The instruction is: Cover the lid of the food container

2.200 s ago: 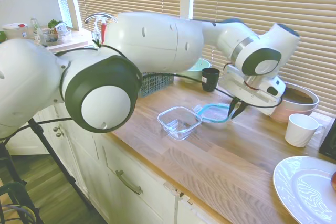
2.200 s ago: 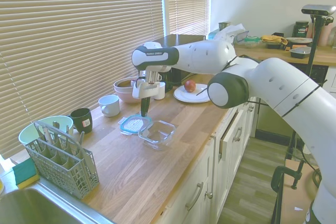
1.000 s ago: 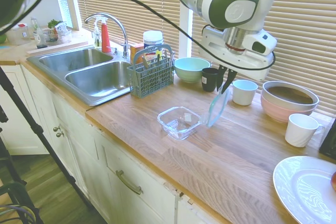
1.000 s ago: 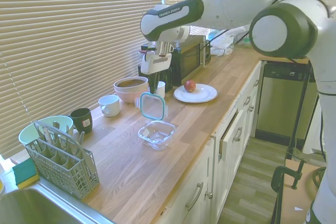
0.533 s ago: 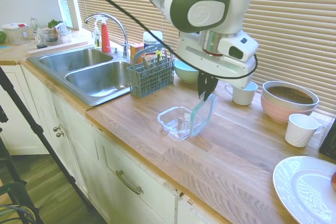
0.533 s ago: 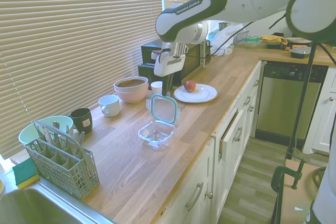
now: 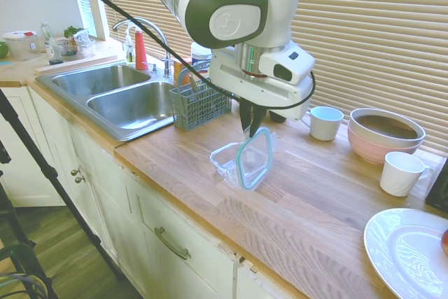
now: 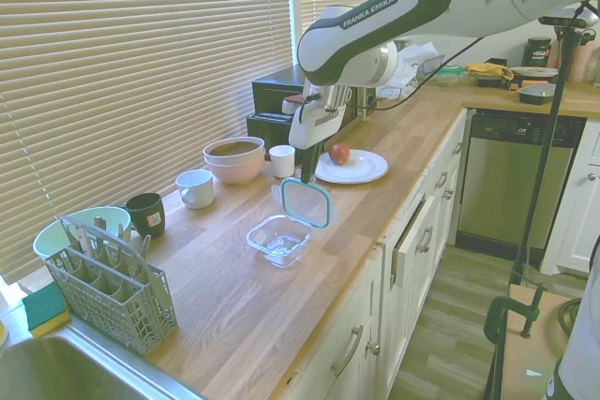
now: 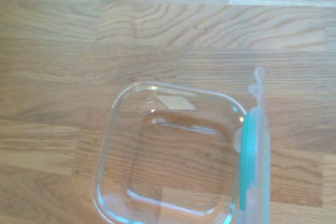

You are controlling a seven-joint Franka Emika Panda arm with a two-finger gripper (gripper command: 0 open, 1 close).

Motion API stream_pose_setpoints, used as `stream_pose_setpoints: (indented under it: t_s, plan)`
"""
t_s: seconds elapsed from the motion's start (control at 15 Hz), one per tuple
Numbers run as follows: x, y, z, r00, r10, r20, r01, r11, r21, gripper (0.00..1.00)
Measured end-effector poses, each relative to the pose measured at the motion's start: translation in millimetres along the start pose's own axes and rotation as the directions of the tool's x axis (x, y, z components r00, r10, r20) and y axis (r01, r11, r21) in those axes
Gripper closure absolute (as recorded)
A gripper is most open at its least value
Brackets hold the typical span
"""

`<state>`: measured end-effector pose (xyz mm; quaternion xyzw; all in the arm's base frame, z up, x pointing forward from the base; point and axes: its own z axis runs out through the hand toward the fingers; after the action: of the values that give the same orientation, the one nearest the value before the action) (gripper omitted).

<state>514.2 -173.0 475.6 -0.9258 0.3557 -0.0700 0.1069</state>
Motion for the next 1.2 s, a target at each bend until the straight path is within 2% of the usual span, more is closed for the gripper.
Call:
stream_pose_setpoints:
  t_s: [0.47,0.8,1.2]
  plan:
    - [-13,-38,-14,0.999,-0.039,-0.032,0.038,0.999,-0.018,1.0]
    - [-27,-74,10,0.999,-0.05,-0.02,0.048,0.996,-0.072,1.0]
    - [-48,-115,34,0.997,-0.076,-0.034,0.071,0.989,-0.132,1.0]
